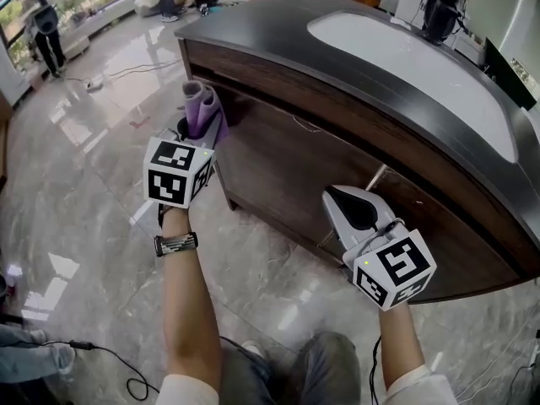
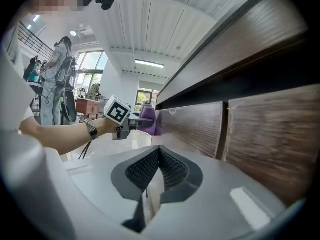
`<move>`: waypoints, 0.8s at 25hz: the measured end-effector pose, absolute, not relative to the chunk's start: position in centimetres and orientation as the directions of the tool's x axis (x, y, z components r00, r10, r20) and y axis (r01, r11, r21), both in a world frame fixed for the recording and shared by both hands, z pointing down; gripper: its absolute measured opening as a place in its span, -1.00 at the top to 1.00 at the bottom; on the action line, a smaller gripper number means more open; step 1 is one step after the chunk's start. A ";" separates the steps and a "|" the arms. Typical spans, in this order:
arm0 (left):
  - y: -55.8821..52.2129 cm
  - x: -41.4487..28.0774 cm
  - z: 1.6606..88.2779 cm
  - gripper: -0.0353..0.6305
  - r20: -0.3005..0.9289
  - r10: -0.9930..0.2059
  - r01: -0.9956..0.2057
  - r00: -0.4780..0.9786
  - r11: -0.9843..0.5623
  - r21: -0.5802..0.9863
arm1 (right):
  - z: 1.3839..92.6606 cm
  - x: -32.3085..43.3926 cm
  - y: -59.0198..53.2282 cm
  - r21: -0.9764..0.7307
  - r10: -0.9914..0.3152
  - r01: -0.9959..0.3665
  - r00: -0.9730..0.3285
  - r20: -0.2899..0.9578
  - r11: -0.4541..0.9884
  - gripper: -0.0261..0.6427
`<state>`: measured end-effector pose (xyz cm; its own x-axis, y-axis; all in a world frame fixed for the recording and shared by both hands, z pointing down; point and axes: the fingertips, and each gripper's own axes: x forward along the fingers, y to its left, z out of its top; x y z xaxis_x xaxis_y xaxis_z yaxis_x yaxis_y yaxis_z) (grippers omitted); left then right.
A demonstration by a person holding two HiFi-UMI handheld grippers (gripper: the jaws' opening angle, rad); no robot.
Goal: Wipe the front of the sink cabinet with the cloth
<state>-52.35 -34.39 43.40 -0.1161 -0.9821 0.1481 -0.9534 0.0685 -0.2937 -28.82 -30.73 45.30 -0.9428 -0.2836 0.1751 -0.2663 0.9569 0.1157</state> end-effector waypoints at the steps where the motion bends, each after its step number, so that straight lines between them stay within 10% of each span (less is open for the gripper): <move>1: -34.4 -53.0 43.6 0.73 0.146 -0.981 -0.955 -0.124 0.078 -0.285 | 45.3 -29.1 -30.8 0.115 -0.283 -0.266 -0.943 0.176 0.957 0.90; 20: -35.0 -47.5 50.9 0.73 0.302 -0.952 -0.971 0.039 -0.107 -0.212 | 46.2 -26.6 -29.4 0.071 -0.282 -0.273 -0.941 0.185 0.959 0.90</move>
